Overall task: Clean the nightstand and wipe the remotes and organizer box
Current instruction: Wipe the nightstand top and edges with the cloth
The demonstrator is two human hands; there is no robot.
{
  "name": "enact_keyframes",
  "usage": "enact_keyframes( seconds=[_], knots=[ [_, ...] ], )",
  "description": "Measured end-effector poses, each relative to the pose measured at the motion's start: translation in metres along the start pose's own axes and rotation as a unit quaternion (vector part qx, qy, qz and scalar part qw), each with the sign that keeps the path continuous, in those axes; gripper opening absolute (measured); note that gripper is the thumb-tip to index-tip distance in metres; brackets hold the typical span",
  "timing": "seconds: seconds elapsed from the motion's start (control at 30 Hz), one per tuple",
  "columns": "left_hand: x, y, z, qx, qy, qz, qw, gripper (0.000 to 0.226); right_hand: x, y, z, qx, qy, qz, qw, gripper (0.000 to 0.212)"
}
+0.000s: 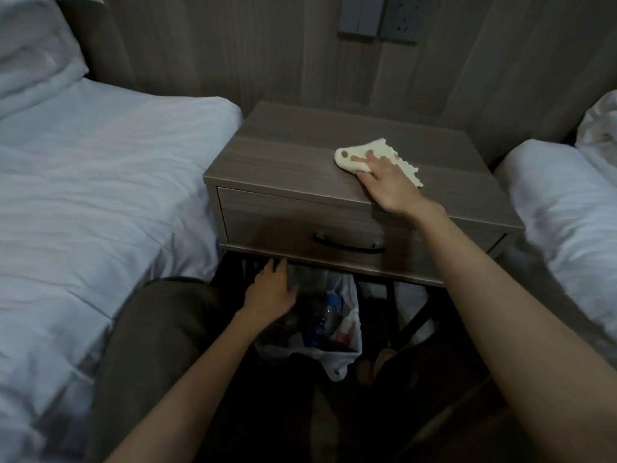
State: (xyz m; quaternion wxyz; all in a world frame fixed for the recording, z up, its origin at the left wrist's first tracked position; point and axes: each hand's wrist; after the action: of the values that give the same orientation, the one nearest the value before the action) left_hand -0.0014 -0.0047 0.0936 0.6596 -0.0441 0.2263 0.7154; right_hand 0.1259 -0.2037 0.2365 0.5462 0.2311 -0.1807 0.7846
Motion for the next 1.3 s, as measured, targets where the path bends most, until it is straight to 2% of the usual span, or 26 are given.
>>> enact_keyframes(
  seconds=[0.07,0.1,0.2,0.27,0.33,0.43,0.57,0.83,0.93,1.1,1.3],
  knots=[
    [-0.005,0.020,0.026,-0.099,-0.031,-0.049,0.993,0.056,0.000,0.002,0.001,-0.021,-0.010,0.003,1.000,0.044],
    [-0.006,0.030,0.038,-0.173,-0.037,-0.078,0.981,0.049,0.000,0.002,0.003,-0.042,-0.010,0.008,0.999,0.042],
    [-0.007,0.038,0.072,-0.388,-0.057,-0.135,0.910,0.033,0.003,0.000,0.008,-0.149,0.001,0.046,0.988,0.031],
    [-0.005,0.028,0.097,-0.469,-0.058,-0.127,0.872,0.030,0.009,-0.005,0.011,-0.216,-0.008,0.092,0.972,0.026],
    [0.000,0.010,0.119,-0.503,-0.045,-0.108,0.856,0.028,0.018,-0.013,0.016,-0.266,-0.017,0.121,0.956,0.029],
    [0.007,-0.024,0.143,-0.505,-0.013,-0.064,0.861,0.030,0.027,-0.037,0.023,-0.318,-0.032,0.131,0.939,0.035],
    [0.013,-0.059,0.162,-0.463,0.055,-0.003,0.885,0.036,0.025,-0.076,0.030,-0.359,-0.027,0.135,0.923,0.037],
    [0.023,-0.110,0.190,-0.382,0.064,-0.008,0.922,0.042,-0.003,-0.174,0.042,-0.384,-0.011,-0.007,0.923,0.032],
    [0.028,-0.123,0.195,-0.362,0.077,-0.003,0.929,0.044,-0.013,-0.204,0.040,-0.364,-0.009,-0.022,0.931,0.033],
    [0.032,-0.132,0.198,-0.334,0.164,0.025,0.928,0.046,-0.033,-0.242,0.030,-0.314,0.026,-0.038,0.948,0.031],
    [0.031,-0.136,0.194,-0.320,0.140,0.020,0.937,0.049,-0.056,-0.277,0.013,-0.188,0.080,-0.070,0.976,0.036]
  ],
)
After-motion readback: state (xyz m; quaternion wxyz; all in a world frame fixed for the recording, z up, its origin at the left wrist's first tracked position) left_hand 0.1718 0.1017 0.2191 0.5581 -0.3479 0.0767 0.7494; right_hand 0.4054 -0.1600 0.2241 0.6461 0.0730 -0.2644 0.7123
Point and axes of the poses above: each hand's wrist, its own y-axis away from the middle knuckle, its own z-axis out of the back of the hand, x = y × z, and after that the axes turned 10 degrees about -y, right-handed
